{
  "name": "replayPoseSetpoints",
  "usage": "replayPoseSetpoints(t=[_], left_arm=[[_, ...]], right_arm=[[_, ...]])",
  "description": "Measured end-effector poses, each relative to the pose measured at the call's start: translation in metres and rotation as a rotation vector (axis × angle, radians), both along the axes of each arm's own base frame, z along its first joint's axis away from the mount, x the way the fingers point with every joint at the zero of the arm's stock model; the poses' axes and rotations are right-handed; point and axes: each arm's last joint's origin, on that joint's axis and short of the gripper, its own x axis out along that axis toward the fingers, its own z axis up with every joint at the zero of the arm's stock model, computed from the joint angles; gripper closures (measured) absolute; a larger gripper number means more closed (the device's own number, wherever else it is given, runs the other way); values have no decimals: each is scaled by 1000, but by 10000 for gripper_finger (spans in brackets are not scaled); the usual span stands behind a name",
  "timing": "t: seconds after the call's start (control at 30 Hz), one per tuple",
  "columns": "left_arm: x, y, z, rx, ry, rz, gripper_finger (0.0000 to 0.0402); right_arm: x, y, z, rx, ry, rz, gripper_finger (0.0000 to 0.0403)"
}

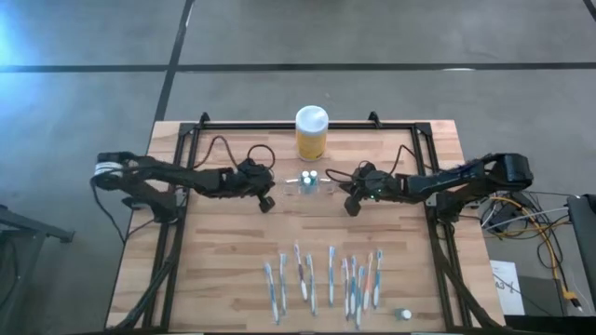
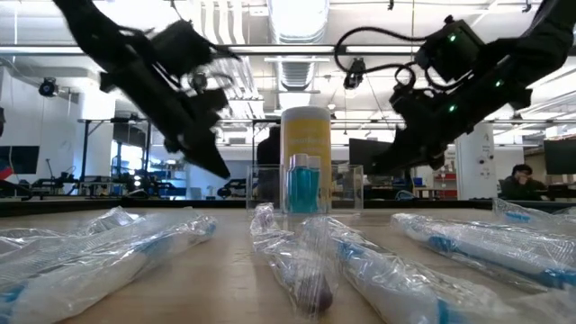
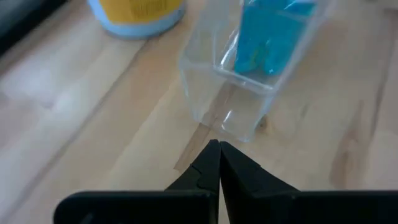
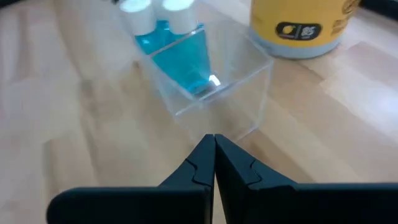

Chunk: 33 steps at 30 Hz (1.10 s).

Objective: Pick & Place toothbrushing station
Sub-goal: Put the blue mouthwash into the transparent organizer

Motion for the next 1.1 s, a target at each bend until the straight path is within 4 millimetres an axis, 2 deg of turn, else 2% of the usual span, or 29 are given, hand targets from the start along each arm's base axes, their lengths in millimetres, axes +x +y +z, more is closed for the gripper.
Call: replayPoseSetpoints(t=[0.27,0.4,0.5,0.67,0.77,0.83,0.93,1.1], left_arm=[[-55,-16,24,51,-174,-162,390],[-79,-23,33,68,-293,-325,391],[-94,-26,40,106,-410,-361,397],[-112,-29,38,123,-507,-391,397],[-118,-30,32,130,-521,-413,398],[-122,-31,27,135,-522,-414,399],[-125,-31,21,139,-516,-417,396],[-125,-31,13,147,-493,-423,382]], right_arm=[[-11,23,34,31,-128,150,394],[-15,39,60,-4,-239,243,394],[-23,52,80,-61,-323,335,394],[-34,66,120,-60,-493,410,394],[-37,74,140,-33,-516,440,394],[-38,79,154,28,-446,443,394],[-36,90,173,137,-242,407,394],[-33,126,193,291,139,227,394]])
